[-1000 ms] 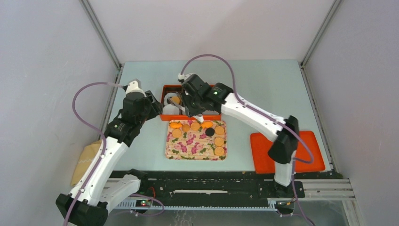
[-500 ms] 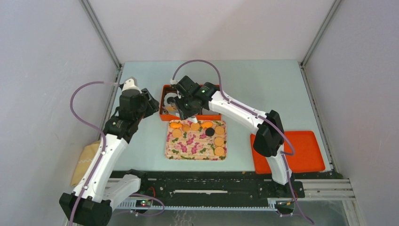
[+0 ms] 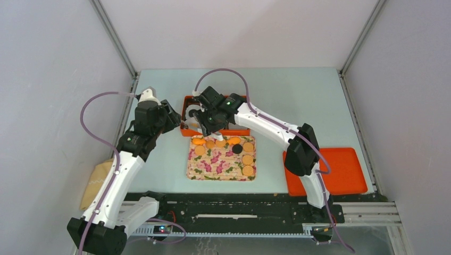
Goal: Pack the cookies
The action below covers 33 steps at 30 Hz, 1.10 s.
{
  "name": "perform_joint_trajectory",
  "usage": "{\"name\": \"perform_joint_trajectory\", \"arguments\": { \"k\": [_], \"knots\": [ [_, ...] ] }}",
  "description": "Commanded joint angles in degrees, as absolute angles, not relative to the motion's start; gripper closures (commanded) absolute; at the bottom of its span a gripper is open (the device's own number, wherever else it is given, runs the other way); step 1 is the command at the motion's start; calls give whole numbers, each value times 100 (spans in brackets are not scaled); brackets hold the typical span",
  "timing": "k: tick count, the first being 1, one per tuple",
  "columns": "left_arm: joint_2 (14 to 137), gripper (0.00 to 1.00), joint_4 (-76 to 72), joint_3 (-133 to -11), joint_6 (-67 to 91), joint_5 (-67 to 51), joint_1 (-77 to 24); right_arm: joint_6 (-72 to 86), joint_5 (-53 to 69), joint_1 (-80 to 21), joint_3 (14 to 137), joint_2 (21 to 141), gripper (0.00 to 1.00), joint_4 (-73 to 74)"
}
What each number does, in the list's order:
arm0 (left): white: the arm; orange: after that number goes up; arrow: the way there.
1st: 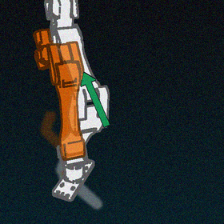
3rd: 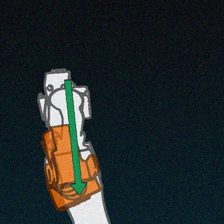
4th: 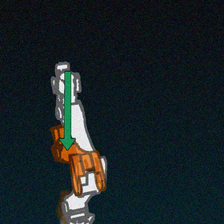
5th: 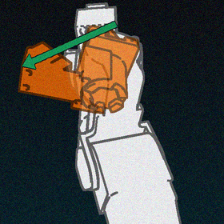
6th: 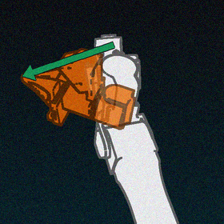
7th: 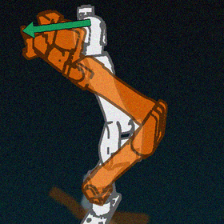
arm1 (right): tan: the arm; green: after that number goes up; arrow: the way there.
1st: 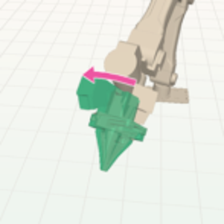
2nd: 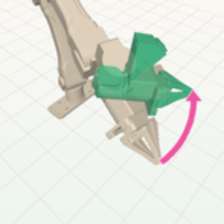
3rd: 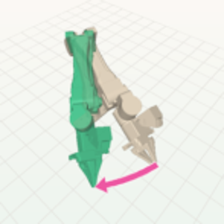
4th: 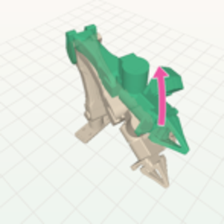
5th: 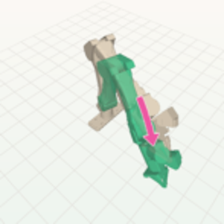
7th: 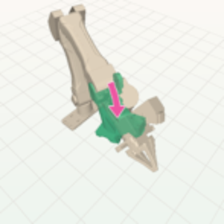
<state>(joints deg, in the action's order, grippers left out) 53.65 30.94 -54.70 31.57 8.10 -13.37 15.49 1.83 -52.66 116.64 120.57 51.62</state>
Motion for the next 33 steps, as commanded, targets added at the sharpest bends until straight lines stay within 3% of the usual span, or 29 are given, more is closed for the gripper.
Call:
{"name": "perform_joint_trajectory", "arguments": {
  "k": [1, 7, 18, 25, 33],
  "knots": [
    [5340, 45, 2857, -5592, 3156, 598, -1292, 1566, 229, -5238, 11924, 11965, 48, 5060],
    [5249, 45, 2843, -5603, 3185, 594, -1292, 1638, -267, -5394, 11480, 11070, 50, 5003],
    [5122, 46, 2726, -5395, 3381, 410, -1293, 2201, -903, -6273, 9185, 8887, 51, 4945],
    [5029, 46, 2712, -5291, 3466, 336, -1297, 2820, -760, -6894, 7990, 8662, 51, 4824],
    [4869, 46, 2792, -5317, 3480, 344, -1292, 2811, -923, -6941, 7813, 9167, 52, 4552]
  ]
}}
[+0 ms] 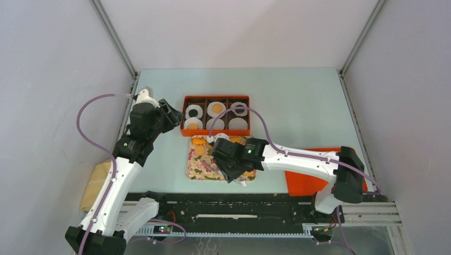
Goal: Pack the cookies
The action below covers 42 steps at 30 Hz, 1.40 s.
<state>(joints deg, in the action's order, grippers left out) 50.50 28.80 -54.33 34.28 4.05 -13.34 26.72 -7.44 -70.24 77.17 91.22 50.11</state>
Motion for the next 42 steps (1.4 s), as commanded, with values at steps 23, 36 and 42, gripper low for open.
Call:
{"name": "perform_joint_trajectory", "arguments": {
  "k": [23, 36, 42],
  "knots": [
    [4831, 45, 2898, -5260, 3368, 522, -1292, 2372, -234, -6402, 8861, 10364, 70, 4391],
    [4878, 46, 2826, -5282, 3436, 410, -1294, 2204, -1231, -6277, 9572, 9141, 86, 5189],
    [5025, 46, 2771, -5278, 3442, 378, -1292, 2011, -1271, -5560, 9391, 8968, 86, 5132]
  ]
}}
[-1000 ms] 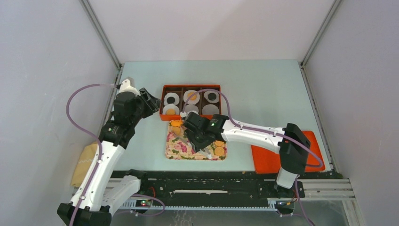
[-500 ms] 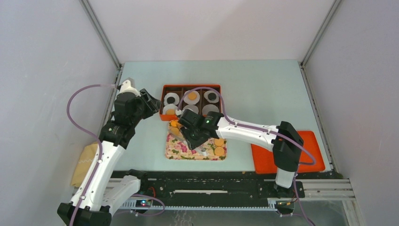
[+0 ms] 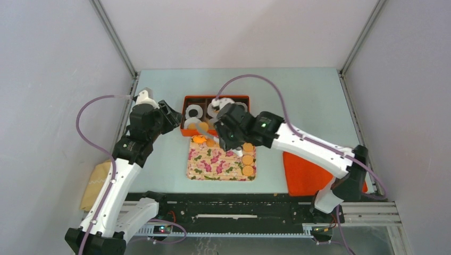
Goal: Pack the cookies
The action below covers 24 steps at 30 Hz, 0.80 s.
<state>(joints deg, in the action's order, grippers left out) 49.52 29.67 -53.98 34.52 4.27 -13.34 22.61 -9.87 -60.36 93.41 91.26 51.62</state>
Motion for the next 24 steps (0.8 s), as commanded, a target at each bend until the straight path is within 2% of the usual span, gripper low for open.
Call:
{"name": "perform_joint_trajectory", "arguments": {
  "k": [1, 9, 24],
  "knots": [
    [5046, 46, 2762, -5282, 3434, 370, -1292, 1960, -1214, -5429, 9328, 8996, 86, 5028],
    [5188, 46, 2734, -5347, 3382, 421, -1292, 1650, -769, -4755, 9297, 9622, 86, 4552],
    [5269, 46, 2707, -5253, 3369, 489, -1294, 1639, -400, -4770, 9341, 10152, 85, 4495]
  ]
}}
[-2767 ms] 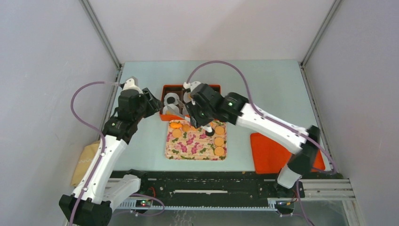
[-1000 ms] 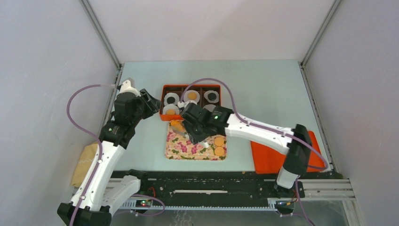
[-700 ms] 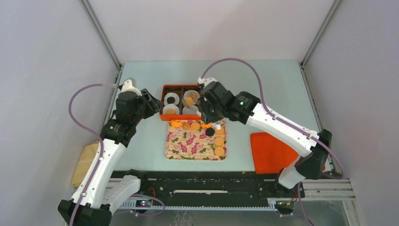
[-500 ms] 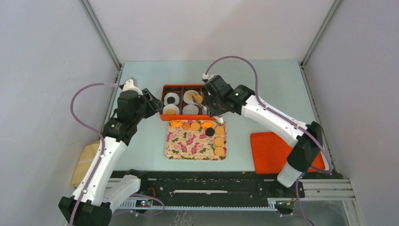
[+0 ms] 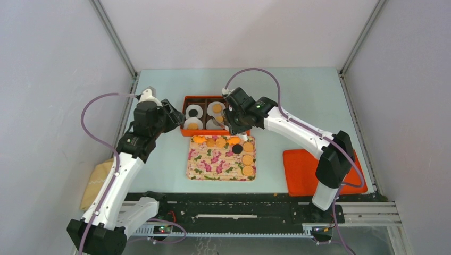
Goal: Pack the cookies
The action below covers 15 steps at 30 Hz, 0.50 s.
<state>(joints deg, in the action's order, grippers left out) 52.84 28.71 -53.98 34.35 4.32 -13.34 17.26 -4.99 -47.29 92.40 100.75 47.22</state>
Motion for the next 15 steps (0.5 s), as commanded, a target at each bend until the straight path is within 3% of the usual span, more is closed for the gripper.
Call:
{"name": "perform_joint_trajectory", "arguments": {
  "k": [1, 8, 15],
  "knots": [
    [5259, 46, 2715, -5255, 3364, 492, -1295, 1634, -391, -4780, 9378, 10210, 82, 4541],
    [5247, 46, 2743, -5234, 3342, 492, -1297, 1696, -488, -4893, 9523, 10407, 55, 4691],
    [5271, 45, 2734, -5249, 3306, 393, -1292, 1705, -449, -4940, 9569, 10264, 49, 4566]
  ]
}}
